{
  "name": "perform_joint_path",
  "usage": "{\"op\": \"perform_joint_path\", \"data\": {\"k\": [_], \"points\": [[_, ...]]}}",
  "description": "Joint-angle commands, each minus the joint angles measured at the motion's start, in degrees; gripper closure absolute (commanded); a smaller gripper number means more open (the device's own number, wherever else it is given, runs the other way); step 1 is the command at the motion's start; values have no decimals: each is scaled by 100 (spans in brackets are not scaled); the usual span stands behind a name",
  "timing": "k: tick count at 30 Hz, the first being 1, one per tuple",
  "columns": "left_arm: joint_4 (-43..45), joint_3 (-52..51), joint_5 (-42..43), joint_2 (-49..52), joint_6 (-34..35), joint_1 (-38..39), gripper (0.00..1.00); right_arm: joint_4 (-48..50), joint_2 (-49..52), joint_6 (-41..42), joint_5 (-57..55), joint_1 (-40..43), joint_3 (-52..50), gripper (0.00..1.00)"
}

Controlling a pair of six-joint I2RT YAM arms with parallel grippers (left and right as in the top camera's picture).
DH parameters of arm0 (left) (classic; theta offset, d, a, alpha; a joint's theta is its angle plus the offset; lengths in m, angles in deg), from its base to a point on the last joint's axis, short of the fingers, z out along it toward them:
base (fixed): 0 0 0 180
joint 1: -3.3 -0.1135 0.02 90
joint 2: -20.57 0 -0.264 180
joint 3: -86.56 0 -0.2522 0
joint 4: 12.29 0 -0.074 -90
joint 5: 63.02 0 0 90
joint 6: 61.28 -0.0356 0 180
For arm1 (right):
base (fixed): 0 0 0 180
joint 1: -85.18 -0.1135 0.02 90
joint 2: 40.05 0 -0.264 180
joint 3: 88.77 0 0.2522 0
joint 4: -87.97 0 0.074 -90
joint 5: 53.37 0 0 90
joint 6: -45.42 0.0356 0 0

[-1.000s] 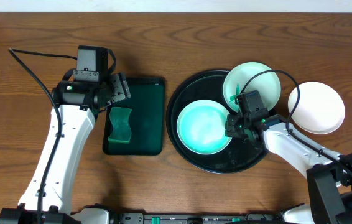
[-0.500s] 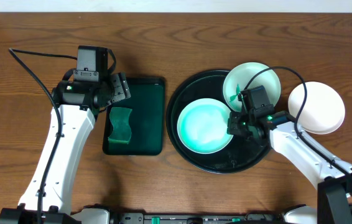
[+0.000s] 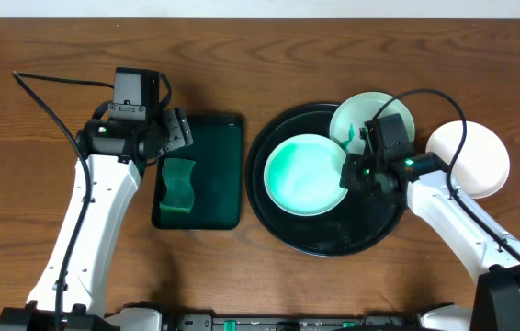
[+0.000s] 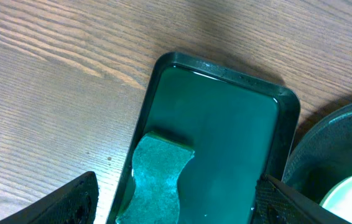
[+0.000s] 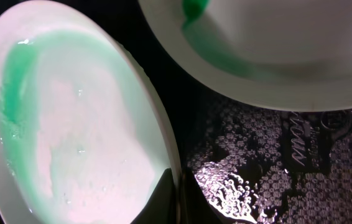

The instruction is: Clean dirty plates on tray and stack at the side

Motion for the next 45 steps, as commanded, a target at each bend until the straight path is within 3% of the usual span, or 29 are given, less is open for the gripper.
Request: {"op": "perform_joint_path", "data": {"k": [1, 15, 32, 45], "points": [[-15, 31, -26, 11, 7, -15, 19, -92, -120, 24, 111, 42, 339, 99], [-15, 31, -26, 11, 7, -15, 18, -247, 385, 162, 63, -494, 1458, 99], [-15, 31, -26, 11, 7, -15, 19, 1915, 1558, 619, -1683, -2050, 1694, 99], [-15, 31, -28, 11, 7, -15, 18, 2846, 1567, -826, -2957, -2653, 1694, 99]]}}
